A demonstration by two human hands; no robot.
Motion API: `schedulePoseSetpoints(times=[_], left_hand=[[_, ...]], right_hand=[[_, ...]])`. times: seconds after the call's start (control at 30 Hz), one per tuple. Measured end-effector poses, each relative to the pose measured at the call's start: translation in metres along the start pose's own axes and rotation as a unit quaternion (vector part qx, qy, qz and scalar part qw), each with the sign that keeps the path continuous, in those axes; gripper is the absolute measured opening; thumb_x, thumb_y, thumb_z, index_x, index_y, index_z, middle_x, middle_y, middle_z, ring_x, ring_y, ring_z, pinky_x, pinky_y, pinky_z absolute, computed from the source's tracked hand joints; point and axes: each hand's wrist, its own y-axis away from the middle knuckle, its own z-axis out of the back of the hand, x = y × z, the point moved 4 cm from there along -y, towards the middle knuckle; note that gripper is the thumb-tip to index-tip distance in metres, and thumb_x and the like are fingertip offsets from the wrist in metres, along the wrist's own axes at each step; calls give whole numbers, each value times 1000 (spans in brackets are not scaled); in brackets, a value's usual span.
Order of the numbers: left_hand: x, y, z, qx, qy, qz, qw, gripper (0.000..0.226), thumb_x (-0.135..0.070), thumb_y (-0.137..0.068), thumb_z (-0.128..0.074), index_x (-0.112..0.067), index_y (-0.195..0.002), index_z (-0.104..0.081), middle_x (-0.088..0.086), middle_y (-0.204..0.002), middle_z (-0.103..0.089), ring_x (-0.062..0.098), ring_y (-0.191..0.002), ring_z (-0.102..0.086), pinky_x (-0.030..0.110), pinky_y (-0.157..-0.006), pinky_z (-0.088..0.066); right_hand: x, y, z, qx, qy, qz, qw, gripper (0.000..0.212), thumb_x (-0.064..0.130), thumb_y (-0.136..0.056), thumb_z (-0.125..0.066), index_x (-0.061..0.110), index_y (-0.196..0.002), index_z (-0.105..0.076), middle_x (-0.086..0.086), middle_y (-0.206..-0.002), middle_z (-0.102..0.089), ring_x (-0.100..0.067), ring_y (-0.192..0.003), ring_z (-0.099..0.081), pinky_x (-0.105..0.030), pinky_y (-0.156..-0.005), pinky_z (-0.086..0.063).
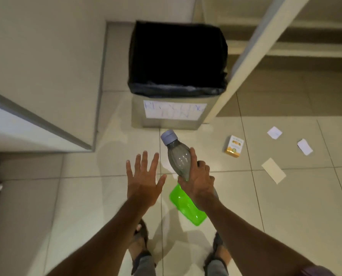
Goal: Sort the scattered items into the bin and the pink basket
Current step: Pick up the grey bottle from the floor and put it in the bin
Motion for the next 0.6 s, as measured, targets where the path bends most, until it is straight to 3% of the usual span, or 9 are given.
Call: schedulePoseSetpoints(times=[0.37,0.6], left_hand=[[84,-73,148,-52,-18,-13,998,72,-63,-94,-25,-30,-153,-2,8,-163,1,30,-150,1,52,-117,7],[91,-147,190,-71,1,-44,997,74,-59,-94,-33,-26,-154,-3,10,-162,0,31,-150,-1,53,-118,-1]], right_hand=[[147,-56,104,-52,-153,-45,986,100,53,-80,-66,32,-152,0,-14,-133,-46,-35,-124,-44,-56,-100,-40],[175,-139,152,-61,-160,-48,984,96,52,-83,-67,33,-151,-3,-15,-138,-49,-36,-124,-51,-54,-99,-47]])
